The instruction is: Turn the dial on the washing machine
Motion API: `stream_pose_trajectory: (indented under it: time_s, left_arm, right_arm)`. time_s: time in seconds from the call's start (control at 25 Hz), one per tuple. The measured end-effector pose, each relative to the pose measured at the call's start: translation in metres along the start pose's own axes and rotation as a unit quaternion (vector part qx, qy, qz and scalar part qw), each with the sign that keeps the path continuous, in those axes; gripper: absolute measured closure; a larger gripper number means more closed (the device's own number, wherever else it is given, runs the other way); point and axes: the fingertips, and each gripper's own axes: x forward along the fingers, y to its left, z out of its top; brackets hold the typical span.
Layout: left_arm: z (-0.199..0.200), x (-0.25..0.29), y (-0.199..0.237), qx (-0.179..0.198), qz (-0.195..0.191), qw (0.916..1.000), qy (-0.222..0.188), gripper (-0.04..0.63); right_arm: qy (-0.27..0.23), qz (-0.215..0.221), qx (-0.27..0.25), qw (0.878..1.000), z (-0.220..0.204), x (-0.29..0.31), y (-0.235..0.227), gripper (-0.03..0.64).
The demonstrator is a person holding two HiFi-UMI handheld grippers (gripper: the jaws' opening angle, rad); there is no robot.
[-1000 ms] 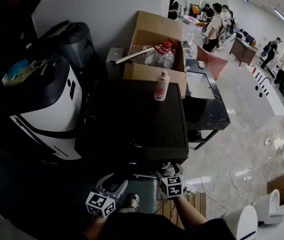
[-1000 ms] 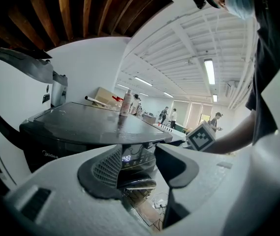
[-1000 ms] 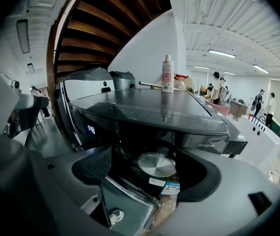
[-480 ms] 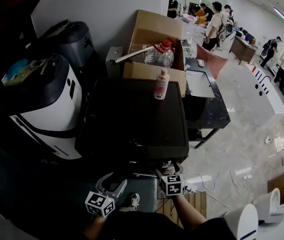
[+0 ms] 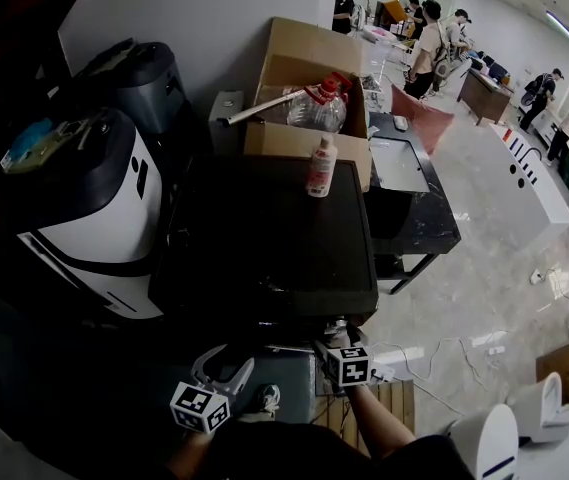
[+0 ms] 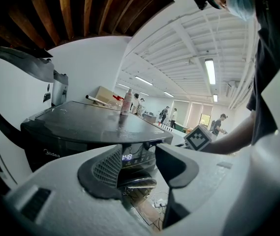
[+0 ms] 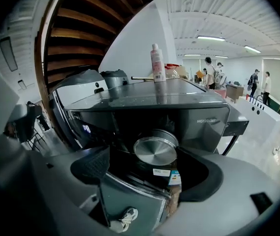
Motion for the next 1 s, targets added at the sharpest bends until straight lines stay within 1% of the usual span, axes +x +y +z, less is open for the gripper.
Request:
stream_pose_trajectory:
  time_s: [0.28, 0.48, 0.64, 0.8, 1.0]
  left_arm:
    - [-0.002, 0.001, 0.002, -0.002, 0.001, 1.0, 0.005, 0.385]
    - [-0.003, -0.001, 0.004, -0.002, 0.003, 1.0, 0.004, 0.385]
    - [-0.002, -0.001, 0.004, -0.001, 0.003, 1.0, 0.003, 0.385]
    - [0.0, -0.002, 0.004, 0.0, 0.003, 1.0, 0.004, 0.385]
    - [0.005, 0.0, -0.004, 0.005, -0.007, 1.0, -0.002, 0.385]
  right_arm:
    - [-0.004, -0.002, 0.016, 1.0, -0.002, 0.004, -0.003, 0.209]
    - [0.016, 0.008, 0.039, 0.999, -0.012, 0.008, -0.004, 0.207]
    - [0.02, 0.007, 0.041, 0.999, -0.017, 0.009, -0.003, 0.212]
    - [0.005, -0.001, 0.049, 0.999, -0.012, -0.003, -0.005, 0.216]
    - [-0.029, -0.006, 0.051, 0.998, 0.003, -0.032, -0.007, 0.246]
